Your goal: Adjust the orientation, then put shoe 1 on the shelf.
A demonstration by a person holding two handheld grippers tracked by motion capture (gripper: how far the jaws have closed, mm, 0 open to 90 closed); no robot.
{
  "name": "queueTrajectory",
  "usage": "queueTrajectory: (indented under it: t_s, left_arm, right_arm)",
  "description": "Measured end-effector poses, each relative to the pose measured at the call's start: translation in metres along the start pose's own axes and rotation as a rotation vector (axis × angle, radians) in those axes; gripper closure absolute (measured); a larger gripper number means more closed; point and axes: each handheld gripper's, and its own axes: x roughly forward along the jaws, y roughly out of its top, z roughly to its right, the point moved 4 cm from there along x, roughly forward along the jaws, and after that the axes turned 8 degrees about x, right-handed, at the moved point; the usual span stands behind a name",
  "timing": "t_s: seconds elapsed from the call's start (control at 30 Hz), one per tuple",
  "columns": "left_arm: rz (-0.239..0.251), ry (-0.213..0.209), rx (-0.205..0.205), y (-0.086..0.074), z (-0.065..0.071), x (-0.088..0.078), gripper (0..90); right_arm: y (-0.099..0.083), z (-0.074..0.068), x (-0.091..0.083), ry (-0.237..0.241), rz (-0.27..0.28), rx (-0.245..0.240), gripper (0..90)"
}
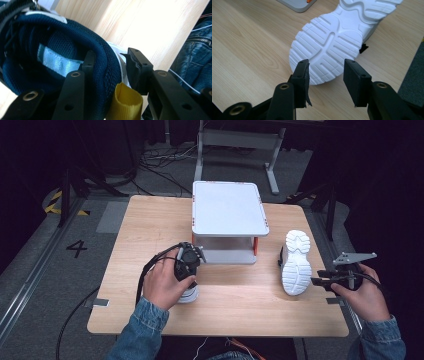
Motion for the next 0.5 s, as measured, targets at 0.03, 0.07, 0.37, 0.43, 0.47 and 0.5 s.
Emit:
queueTrajectory:
  t_s: [0.03,0.07,0.37,0.43,0.47,0.5]
  left_arm:
    - [0.003,0.002,0.011,0.004,0.002,-0.001,63.0]
    - [0.004,0.006,0.023,0.008,0.003,-0.003,63.1]
    - [0.06,0.036,0.114,0.044,0.009,-0.005,63.4]
    - [0.067,0.052,0.116,0.052,0.001,0.001,63.4]
    - [0.071,0.059,0.119,0.055,-0.003,0.004,63.4]
    - [0.071,0.064,0.119,0.056,-0.006,0.007,63.4]
  right_arm:
    - [-0.002,0.001,-0.002,-0.006,0.001,0.007,57.3]
    - [-0.005,0.002,-0.004,-0.009,0.002,0.013,57.3]
    - [-0.02,0.007,-0.017,-0.042,0.007,0.046,57.4]
    - [-0.024,0.007,-0.017,-0.045,-0.002,0.052,57.3]
    - [-0.025,0.007,-0.018,-0.048,-0.004,0.055,57.3]
    - [-0.025,0.007,-0.018,-0.05,-0.001,0.056,57.4]
